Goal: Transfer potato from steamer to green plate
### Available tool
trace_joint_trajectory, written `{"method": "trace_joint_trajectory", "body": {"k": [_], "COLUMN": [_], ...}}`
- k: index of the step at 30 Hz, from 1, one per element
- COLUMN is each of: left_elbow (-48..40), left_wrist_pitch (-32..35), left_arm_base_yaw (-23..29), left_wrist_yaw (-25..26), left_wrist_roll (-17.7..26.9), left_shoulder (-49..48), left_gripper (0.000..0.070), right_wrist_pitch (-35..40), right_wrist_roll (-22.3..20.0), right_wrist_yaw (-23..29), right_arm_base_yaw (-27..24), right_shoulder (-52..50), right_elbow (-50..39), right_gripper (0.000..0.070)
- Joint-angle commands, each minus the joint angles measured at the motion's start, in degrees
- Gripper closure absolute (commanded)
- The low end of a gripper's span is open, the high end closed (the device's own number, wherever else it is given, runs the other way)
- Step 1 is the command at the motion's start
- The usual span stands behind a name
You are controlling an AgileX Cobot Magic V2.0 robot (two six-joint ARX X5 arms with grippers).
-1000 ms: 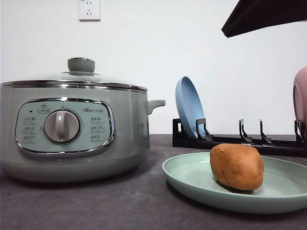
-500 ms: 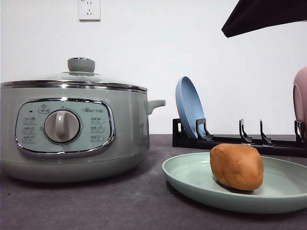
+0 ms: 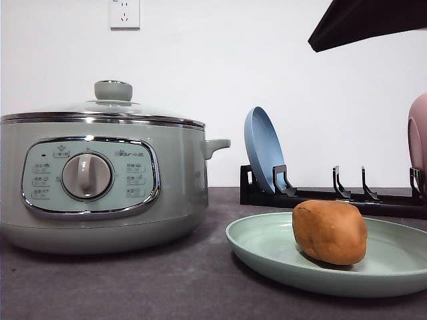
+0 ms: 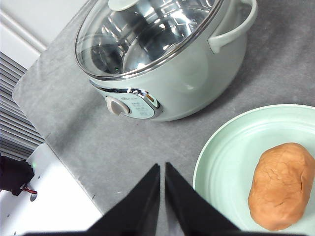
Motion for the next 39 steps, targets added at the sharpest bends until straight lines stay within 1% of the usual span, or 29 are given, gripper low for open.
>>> {"method": "trace_joint_trajectory", "body": {"k": [1, 5, 9, 14, 17, 21, 27, 31, 39], "left_elbow": [-4.9, -15.6, -24.7, -34.0, -37.9, -41.5, -45.1, -46.0, -46.2], "left_wrist_pitch": [1.4, 1.6, 1.5, 1.3, 0.9, 0.5, -2.3, -4.7, -4.6], "left_arm_base_yaw": [0.7, 2.0, 2.3, 2.3, 2.3, 2.3, 2.2, 2.2, 2.2], "left_wrist_yaw": [-0.3, -0.3, -0.3, -0.3, -0.3, -0.3, -0.3, -0.3, -0.3], "left_wrist_roll": [0.7, 0.8, 0.2, -1.1, -1.6, -1.9, -1.9, -1.9, -1.9], "left_shoulder": [-3.1, -10.0, -15.3, -20.2, -22.2, -24.4, -27.4, -27.9, -27.9], "left_gripper": [0.0677, 0.0677, 0.0677, 0.0677, 0.0677, 0.0677, 0.0677, 0.0677, 0.0677], "right_wrist_pitch": [0.7, 0.8, 0.8, 0.8, 0.8, 0.8, 0.8, 0.8, 0.8], "right_wrist_roll": [-0.5, -0.5, -0.5, -0.5, -0.5, -0.5, -0.5, -0.5, -0.5], "right_wrist_yaw": [-0.1, -0.1, -0.1, -0.1, -0.1, -0.1, -0.1, -0.1, -0.1], "right_arm_base_yaw": [0.3, 0.3, 0.3, 0.3, 0.3, 0.3, 0.3, 0.3, 0.3], "right_shoulder": [0.2, 0.2, 0.2, 0.2, 0.2, 0.2, 0.2, 0.2, 0.2], "right_elbow": [0.9, 0.9, 0.9, 0.9, 0.9, 0.9, 0.9, 0.9, 0.9], "right_gripper": [0.0696, 0.0696, 0.0696, 0.0696, 0.0696, 0.0696, 0.0696, 0.0696, 0.0696]}}
